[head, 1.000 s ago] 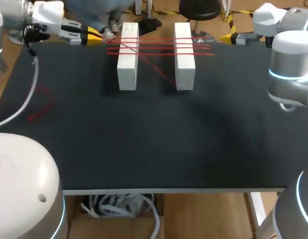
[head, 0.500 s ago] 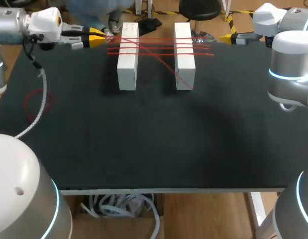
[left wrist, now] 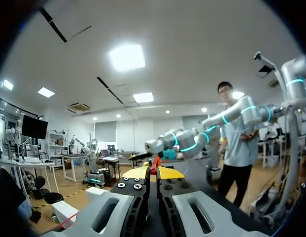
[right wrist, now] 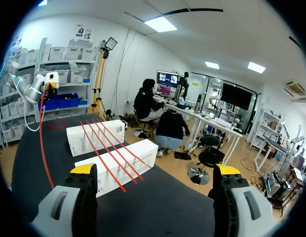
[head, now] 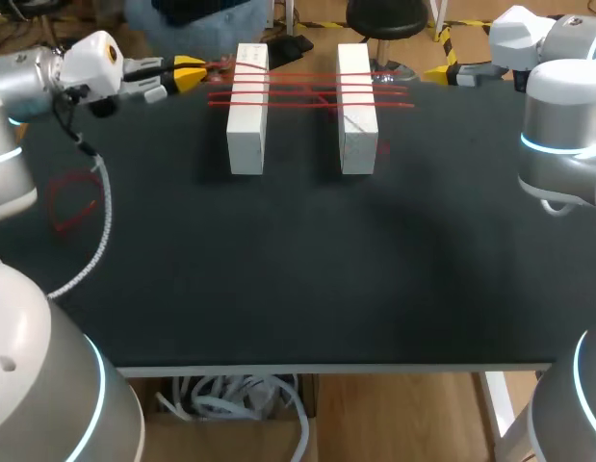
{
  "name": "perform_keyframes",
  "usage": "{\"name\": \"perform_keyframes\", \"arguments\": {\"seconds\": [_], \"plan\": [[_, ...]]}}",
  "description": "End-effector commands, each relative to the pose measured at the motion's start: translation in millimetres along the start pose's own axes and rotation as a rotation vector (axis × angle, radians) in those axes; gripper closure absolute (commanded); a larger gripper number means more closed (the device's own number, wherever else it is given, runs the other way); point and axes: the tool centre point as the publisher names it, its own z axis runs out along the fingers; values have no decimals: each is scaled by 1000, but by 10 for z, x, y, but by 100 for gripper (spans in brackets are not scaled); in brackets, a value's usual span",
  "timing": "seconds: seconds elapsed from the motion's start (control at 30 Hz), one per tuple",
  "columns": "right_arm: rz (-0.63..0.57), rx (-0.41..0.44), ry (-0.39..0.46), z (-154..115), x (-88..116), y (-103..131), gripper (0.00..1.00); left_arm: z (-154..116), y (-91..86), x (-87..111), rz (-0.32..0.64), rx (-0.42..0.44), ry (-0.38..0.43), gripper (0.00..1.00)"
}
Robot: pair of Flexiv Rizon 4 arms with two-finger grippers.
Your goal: Grab the tape and strap the tape.
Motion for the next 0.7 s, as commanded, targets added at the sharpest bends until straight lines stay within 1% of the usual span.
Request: {"name": "perform_keyframes", "arguments": {"seconds": [0.03,0.13,0.2,0.3,0.43,0.7], "plan": [[0,1,1,1,-3,1,0,50,-7,84,4,46,-23,100],[0,1,1,1,-3,1,0,91,-28,101,3,64,-21,100],[0,1,1,1,-3,1,0,108,-37,103,-2,96,-32,100],[0,1,1,1,-3,1,0,129,-56,105,0,120,-32,100],[0,1,1,1,-3,1,0,134,-90,88,2,136,-34,100],[0,1,1,1,-3,1,0,130,-112,62,-3,137,-45,100]]}}
